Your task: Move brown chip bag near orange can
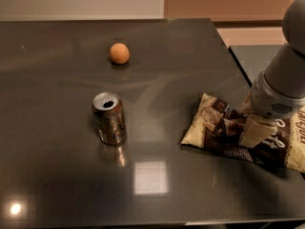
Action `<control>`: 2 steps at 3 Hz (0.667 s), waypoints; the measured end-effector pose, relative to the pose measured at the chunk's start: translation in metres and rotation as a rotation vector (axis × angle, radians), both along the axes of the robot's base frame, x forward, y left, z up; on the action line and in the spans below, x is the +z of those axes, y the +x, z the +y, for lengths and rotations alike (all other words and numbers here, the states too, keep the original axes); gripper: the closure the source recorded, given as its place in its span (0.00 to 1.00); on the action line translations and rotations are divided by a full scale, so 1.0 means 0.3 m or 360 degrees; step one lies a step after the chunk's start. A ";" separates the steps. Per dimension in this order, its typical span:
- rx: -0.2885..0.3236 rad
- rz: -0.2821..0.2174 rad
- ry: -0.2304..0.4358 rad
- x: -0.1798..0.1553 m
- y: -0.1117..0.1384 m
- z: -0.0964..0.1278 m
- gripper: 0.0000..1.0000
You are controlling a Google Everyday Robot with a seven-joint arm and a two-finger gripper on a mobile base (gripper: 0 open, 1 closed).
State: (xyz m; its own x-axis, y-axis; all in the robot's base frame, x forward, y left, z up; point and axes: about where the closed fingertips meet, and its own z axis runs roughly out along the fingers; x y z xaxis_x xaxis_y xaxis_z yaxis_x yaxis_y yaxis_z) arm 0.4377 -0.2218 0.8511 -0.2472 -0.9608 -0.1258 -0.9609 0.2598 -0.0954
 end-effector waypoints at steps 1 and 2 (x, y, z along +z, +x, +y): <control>0.0042 0.0010 0.0058 0.041 0.016 0.064 0.84; 0.0126 0.0006 0.0118 0.073 0.042 0.160 1.00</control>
Offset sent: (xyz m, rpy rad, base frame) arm 0.0215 0.0834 0.0359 0.1224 0.0043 0.1456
